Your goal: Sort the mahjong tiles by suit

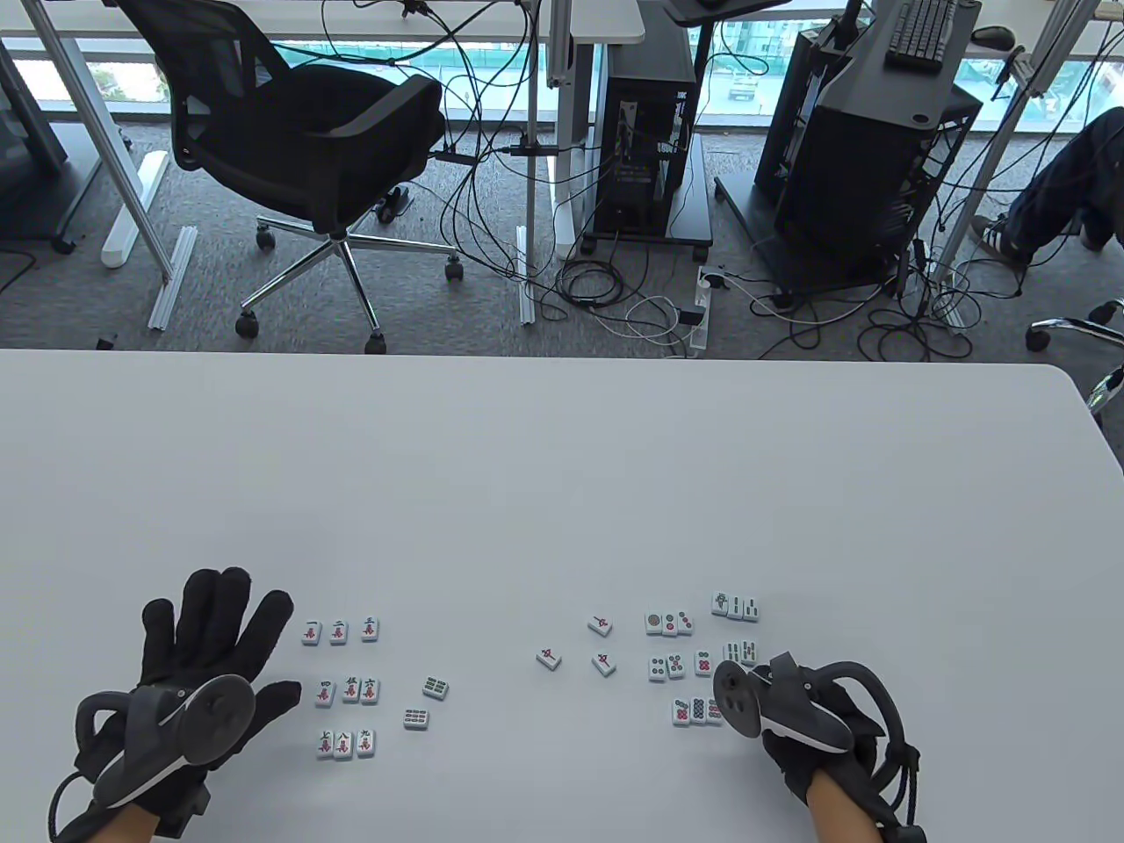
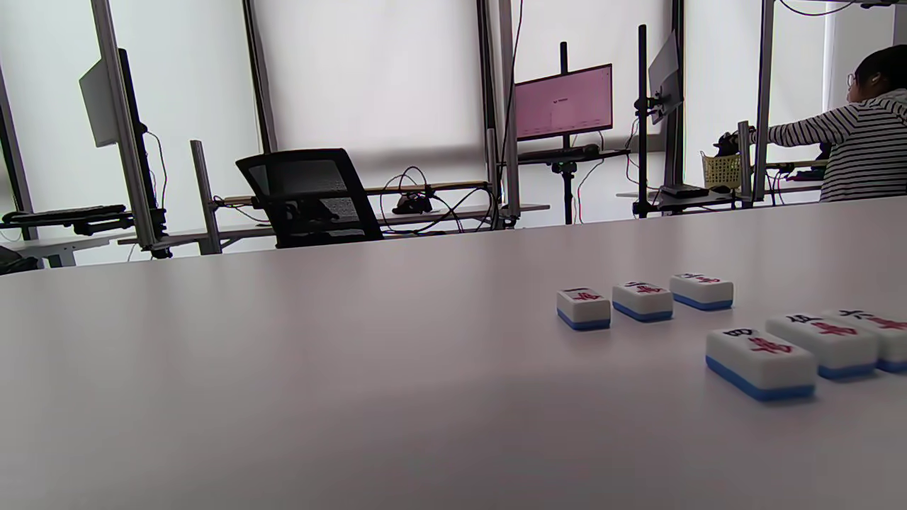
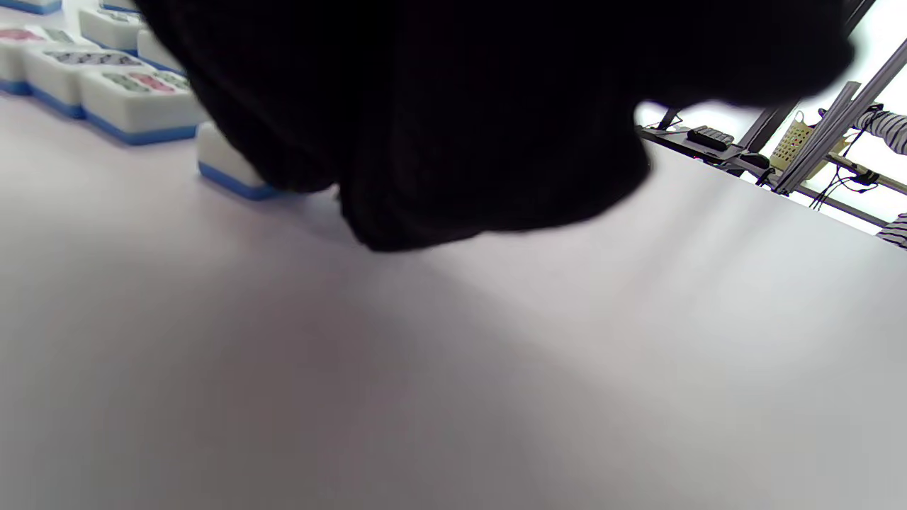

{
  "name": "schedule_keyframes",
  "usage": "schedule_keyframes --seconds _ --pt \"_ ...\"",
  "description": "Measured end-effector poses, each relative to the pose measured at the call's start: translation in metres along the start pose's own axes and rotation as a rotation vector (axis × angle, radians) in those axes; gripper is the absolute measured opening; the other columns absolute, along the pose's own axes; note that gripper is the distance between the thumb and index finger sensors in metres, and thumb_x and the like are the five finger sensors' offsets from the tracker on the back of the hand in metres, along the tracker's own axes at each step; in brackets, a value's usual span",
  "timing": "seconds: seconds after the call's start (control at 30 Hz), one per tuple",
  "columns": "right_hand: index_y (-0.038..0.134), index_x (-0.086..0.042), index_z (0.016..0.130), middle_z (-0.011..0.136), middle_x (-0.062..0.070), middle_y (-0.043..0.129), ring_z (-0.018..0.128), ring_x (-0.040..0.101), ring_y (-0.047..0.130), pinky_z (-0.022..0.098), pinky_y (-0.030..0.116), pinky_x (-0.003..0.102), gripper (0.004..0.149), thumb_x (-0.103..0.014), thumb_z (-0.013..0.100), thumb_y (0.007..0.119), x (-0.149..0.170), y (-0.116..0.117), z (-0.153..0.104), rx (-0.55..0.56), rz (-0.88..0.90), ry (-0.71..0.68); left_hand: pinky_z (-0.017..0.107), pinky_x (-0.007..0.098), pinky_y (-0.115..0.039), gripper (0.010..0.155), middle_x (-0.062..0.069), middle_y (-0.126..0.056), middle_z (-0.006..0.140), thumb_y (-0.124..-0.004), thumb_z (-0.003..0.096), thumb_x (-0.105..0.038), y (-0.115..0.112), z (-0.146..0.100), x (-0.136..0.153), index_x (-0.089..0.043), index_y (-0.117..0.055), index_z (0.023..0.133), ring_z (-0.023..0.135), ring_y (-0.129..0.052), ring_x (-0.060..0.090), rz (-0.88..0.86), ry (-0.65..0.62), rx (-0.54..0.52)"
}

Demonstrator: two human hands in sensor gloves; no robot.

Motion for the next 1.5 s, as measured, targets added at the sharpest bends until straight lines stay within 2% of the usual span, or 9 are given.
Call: schedule_keyframes --seconds 0.4,0.57,0.7,0.77,0.93,1.03,1.1,1.27,1.5 --pt "0.068 -0.009 0.093 0.049 0.003 0.098 0.021 0.017 0.096 0.015 0.086 0.028 0.061 -0.031 0.039 0.085 -0.005 0.009 -0.003 -0.032 -0.009 0.008 0.084 0.053 -0.012 0.084 -0.015 0.002 0.117 -0.055 0.0354 -0.078 0.0 0.001 0.001 -0.05 -0.023 0.109 0.117 -0.002 0.019 -0.012 -0.001 0.001" --pt "0.063 -0.011 0.096 0.05 0.003 0.098 0.021 0.017 0.095 0.015 0.085 0.028 0.064 -0.031 0.039 0.085 0.0 -0.019 -0.005 -0.008 -0.015 0.029 0.084 0.053 -0.012 0.084 -0.015 0.002 0.117 -0.055 0.0354 -0.078 0.0 0.001 0.001 -0.05 -0.023 0.109 0.117 -0.002 0.019 -0.013 -0.002 -0.004" --pt "0.065 -0.011 0.095 0.049 0.003 0.098 0.02 0.017 0.094 0.015 0.084 0.028 0.062 -0.032 0.04 0.085 -0.013 -0.056 0.0 0.082 0.018 -0.006 0.084 0.053 -0.012 0.084 -0.015 0.002 0.117 -0.055 0.0353 -0.078 0.0 0.001 0.002 -0.05 -0.023 0.109 0.117 -0.002 0.019 -0.014 -0.001 -0.009" --pt "0.066 -0.013 0.095 0.049 0.003 0.098 0.02 0.017 0.094 0.015 0.084 0.028 0.062 -0.032 0.04 0.085 -0.03 -0.072 0.004 0.134 0.039 -0.053 0.084 0.053 -0.012 0.084 -0.015 0.002 0.117 -0.055 0.0354 -0.078 0.0 0.0 0.002 -0.05 -0.023 0.109 0.117 -0.002 0.019 -0.014 0.0 -0.013" --pt "0.065 -0.017 0.096 0.051 0.003 0.097 0.022 0.018 0.094 0.016 0.084 0.029 0.061 -0.032 0.04 0.084 -0.107 -0.095 0.018 0.207 0.04 -0.259 0.084 0.053 -0.012 0.084 -0.015 0.002 0.117 -0.055 0.0353 -0.078 0.0 0.0 0.001 -0.05 -0.023 0.109 0.117 -0.002 0.019 -0.016 -0.009 -0.023" --pt "0.065 -0.018 0.095 0.052 0.003 0.097 0.023 0.018 0.095 0.017 0.085 0.029 0.06 -0.032 0.04 0.084 -0.16 -0.103 0.021 0.283 -0.017 -0.419 0.084 0.053 -0.012 0.084 -0.015 0.002 0.117 -0.055 0.0355 -0.078 0.001 -0.001 0.001 -0.05 -0.023 0.109 0.117 -0.002 0.019 -0.02 -0.017 -0.032" --pt "0.065 -0.019 0.096 0.052 0.003 0.097 0.023 0.018 0.095 0.017 0.085 0.029 0.061 -0.032 0.04 0.084 -0.188 -0.105 0.024 0.294 -0.052 -0.486 0.084 0.053 -0.012 0.084 -0.015 0.002 0.117 -0.055 0.0355 -0.078 0.002 -0.001 0.001 -0.05 -0.023 0.109 0.117 -0.002 0.019 -0.026 -0.019 -0.038" --pt "0.062 -0.019 0.097 0.052 0.003 0.097 0.023 0.018 0.094 0.017 0.084 0.029 0.062 -0.033 0.039 0.084 -0.246 -0.115 0.036 0.351 -0.094 -0.588 0.084 0.053 -0.012 0.084 -0.015 0.002 0.117 -0.055 0.0354 -0.078 0.004 -0.002 0.002 -0.05 -0.023 0.109 0.117 -0.002 0.019 -0.036 -0.025 -0.049" --pt "0.059 -0.023 0.098 0.055 0.003 0.096 0.026 0.018 0.094 0.019 0.085 0.029 0.066 -0.033 0.039 0.085 -0.292 -0.11 0.065 0.246 -0.075 -0.631 0.084 0.053 -0.012 0.084 -0.015 0.002 0.117 -0.055 0.0355 -0.078 0.005 -0.003 0.001 -0.05 -0.023 0.109 0.117 -0.002 0.019 -0.041 -0.033 -0.062"
Point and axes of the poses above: the tracker on the back of each hand, its own x axis roughly to the little-finger side, its own z axis roughly from the wrist to the fingertips, y = z × x, the point moved 4 cm from there along z, roughly from the wrist to the fingertips
